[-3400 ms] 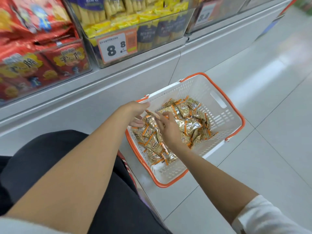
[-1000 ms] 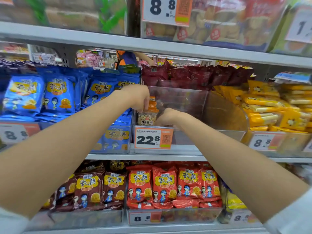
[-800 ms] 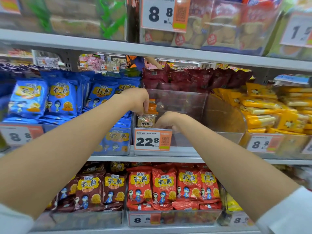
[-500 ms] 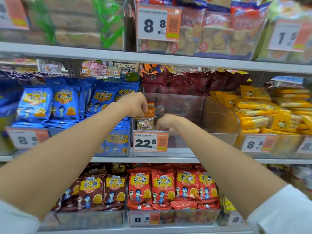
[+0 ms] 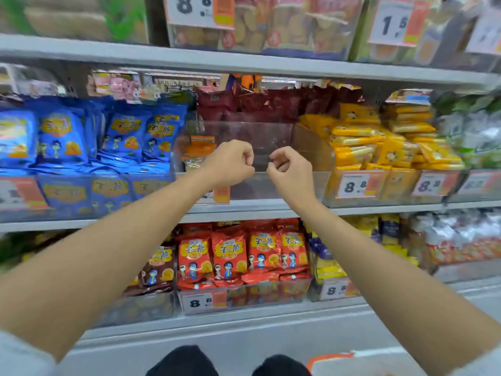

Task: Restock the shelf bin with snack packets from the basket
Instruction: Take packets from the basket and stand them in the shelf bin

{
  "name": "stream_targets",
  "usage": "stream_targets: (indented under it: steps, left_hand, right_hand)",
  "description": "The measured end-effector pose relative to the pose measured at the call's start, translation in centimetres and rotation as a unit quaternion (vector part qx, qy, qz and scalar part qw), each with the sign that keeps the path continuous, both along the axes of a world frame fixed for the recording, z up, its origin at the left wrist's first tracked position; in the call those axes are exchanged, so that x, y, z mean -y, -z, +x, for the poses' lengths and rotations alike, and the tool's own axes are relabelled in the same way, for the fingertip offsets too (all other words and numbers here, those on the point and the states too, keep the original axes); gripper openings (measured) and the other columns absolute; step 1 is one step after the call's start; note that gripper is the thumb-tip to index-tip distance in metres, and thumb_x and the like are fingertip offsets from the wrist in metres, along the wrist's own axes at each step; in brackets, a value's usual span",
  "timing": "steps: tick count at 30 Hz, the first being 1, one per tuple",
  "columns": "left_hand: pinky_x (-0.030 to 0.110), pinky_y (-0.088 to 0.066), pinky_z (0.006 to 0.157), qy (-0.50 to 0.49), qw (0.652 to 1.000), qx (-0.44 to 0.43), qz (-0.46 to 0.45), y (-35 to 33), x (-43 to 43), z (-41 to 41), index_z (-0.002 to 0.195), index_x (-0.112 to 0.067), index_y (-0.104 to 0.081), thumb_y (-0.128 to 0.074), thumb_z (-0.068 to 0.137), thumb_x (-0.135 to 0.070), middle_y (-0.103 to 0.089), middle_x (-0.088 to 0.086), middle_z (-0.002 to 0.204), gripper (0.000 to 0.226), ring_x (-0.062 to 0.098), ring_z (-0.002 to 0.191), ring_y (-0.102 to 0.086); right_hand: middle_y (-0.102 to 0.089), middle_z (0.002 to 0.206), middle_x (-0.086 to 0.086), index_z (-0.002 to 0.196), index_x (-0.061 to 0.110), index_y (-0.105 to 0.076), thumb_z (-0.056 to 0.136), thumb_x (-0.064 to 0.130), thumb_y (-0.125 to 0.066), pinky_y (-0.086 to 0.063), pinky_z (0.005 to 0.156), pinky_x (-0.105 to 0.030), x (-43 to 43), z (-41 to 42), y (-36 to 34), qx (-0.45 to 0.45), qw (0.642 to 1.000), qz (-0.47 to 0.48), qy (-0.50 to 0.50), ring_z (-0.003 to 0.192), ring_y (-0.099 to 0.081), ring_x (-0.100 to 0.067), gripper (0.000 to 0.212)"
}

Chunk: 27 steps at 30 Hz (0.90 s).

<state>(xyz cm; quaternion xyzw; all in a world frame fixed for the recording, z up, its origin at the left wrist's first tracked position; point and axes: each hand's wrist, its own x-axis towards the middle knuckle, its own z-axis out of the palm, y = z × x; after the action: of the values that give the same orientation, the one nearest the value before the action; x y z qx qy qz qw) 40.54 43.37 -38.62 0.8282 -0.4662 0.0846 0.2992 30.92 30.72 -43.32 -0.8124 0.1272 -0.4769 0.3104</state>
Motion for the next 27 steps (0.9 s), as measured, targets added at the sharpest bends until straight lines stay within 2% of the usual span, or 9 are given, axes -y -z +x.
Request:
stream_targets:
  steps: [6,11,14,16,18,20,22,25,27]
  left_hand:
    - [0.031,-0.045,0.064,0.076,0.997,-0.009,0.017,5.0,5.2,-7.4,0.064,-0.022,-0.052,-0.065,0.072,-0.013,-0.053,-0.011,0.061,0.017,0.017,0.064,-0.052]
    - [0.027,-0.038,0.059,0.154,0.981,-0.054,0.107,12.6,10.6,-13.3,0.063,-0.020,-0.051,-0.067,0.074,-0.008,-0.054,-0.004,0.060,0.022,0.017,0.064,-0.051]
    - [0.028,-0.038,0.061,0.188,0.964,-0.101,0.157,18.4,13.6,-16.9,0.069,-0.015,-0.060,-0.071,0.077,-0.011,-0.057,0.005,0.066,0.014,0.015,0.063,-0.049]
    - [0.025,-0.039,0.054,0.212,0.947,-0.146,0.190,22.4,15.2,-19.3,0.064,-0.015,-0.058,-0.073,0.078,-0.013,-0.055,0.005,0.061,0.021,0.011,0.054,-0.046]
    - [0.018,-0.040,0.052,0.229,0.926,-0.188,0.233,26.6,16.1,-21.4,0.064,-0.015,-0.058,-0.074,0.078,-0.013,-0.056,0.002,0.059,0.021,0.009,0.054,-0.048]
    - [0.027,-0.048,0.061,0.232,0.904,-0.235,0.271,30.7,16.5,-23.2,0.067,-0.012,-0.063,-0.074,0.077,-0.014,-0.062,0.004,0.062,0.015,0.017,0.060,-0.056]
    - [0.030,-0.048,0.059,0.232,0.878,-0.285,0.308,34.3,16.2,-24.6,0.073,-0.005,-0.069,-0.071,0.079,-0.014,-0.067,0.011,0.069,0.011,0.020,0.063,-0.057]
    - [0.022,-0.039,0.051,0.205,0.846,-0.349,0.347,38.7,15.2,-25.3,0.076,-0.003,-0.068,-0.066,0.083,-0.010,-0.065,0.015,0.075,0.010,0.018,0.058,-0.052]
    - [0.022,-0.037,0.051,0.166,0.830,-0.383,0.370,41.1,14.7,-25.0,0.074,-0.003,-0.066,-0.065,0.082,-0.005,-0.060,0.016,0.075,0.008,0.020,0.057,-0.048]
  right_hand:
    - [-0.059,0.077,0.007,0.090,0.011,-0.064,0.082,0.013,-0.065,-0.043,0.067,-0.030,4.0,-8.9,5.5,-0.032,0.996,-0.020,0.079,0.069,-0.055,-0.016,0.008]
    - [-0.063,0.075,0.002,0.087,0.010,-0.068,0.077,0.009,-0.066,-0.047,0.069,-0.033,7.5,-16.0,14.0,-0.129,0.982,0.063,0.126,0.071,-0.060,-0.018,0.010]
    - [-0.063,0.074,0.004,0.085,0.012,-0.071,0.078,0.008,-0.068,-0.044,0.064,-0.022,8.8,-20.4,19.5,-0.205,0.962,0.134,0.123,0.067,-0.056,-0.006,0.009]
    - [-0.065,0.077,0.005,0.084,0.018,-0.071,0.076,0.012,-0.070,-0.048,0.070,-0.023,9.5,-23.0,23.2,-0.258,0.942,0.168,0.134,0.076,-0.063,-0.012,0.010]
    - [-0.071,0.084,-0.002,0.086,0.019,-0.071,0.075,0.013,-0.068,-0.051,0.081,-0.033,10.0,-25.5,27.0,-0.313,0.915,0.203,0.152,0.088,-0.067,-0.024,0.013]
    - [-0.071,0.089,-0.007,0.092,0.013,-0.072,0.076,0.010,-0.067,-0.051,0.085,-0.036,10.2,-27.9,30.7,-0.370,0.883,0.242,0.158,0.093,-0.066,-0.027,0.017]
    - [-0.071,0.096,-0.011,0.095,0.008,-0.072,0.079,0.008,-0.064,-0.051,0.088,-0.039,10.1,-30.0,34.0,-0.431,0.841,0.287,0.160,0.097,-0.065,-0.029,0.019]
    - [-0.068,0.109,-0.018,0.108,0.000,-0.069,0.087,0.013,-0.062,-0.050,0.089,-0.036,9.8,-33.3,38.3,-0.551,0.756,0.325,0.137,0.104,-0.062,-0.032,0.026]
    - [-0.066,0.111,-0.015,0.116,0.002,-0.065,0.092,0.019,-0.060,-0.045,0.081,-0.032,9.4,-35.4,40.9,-0.623,0.684,0.359,0.118,0.103,-0.061,-0.031,0.030]
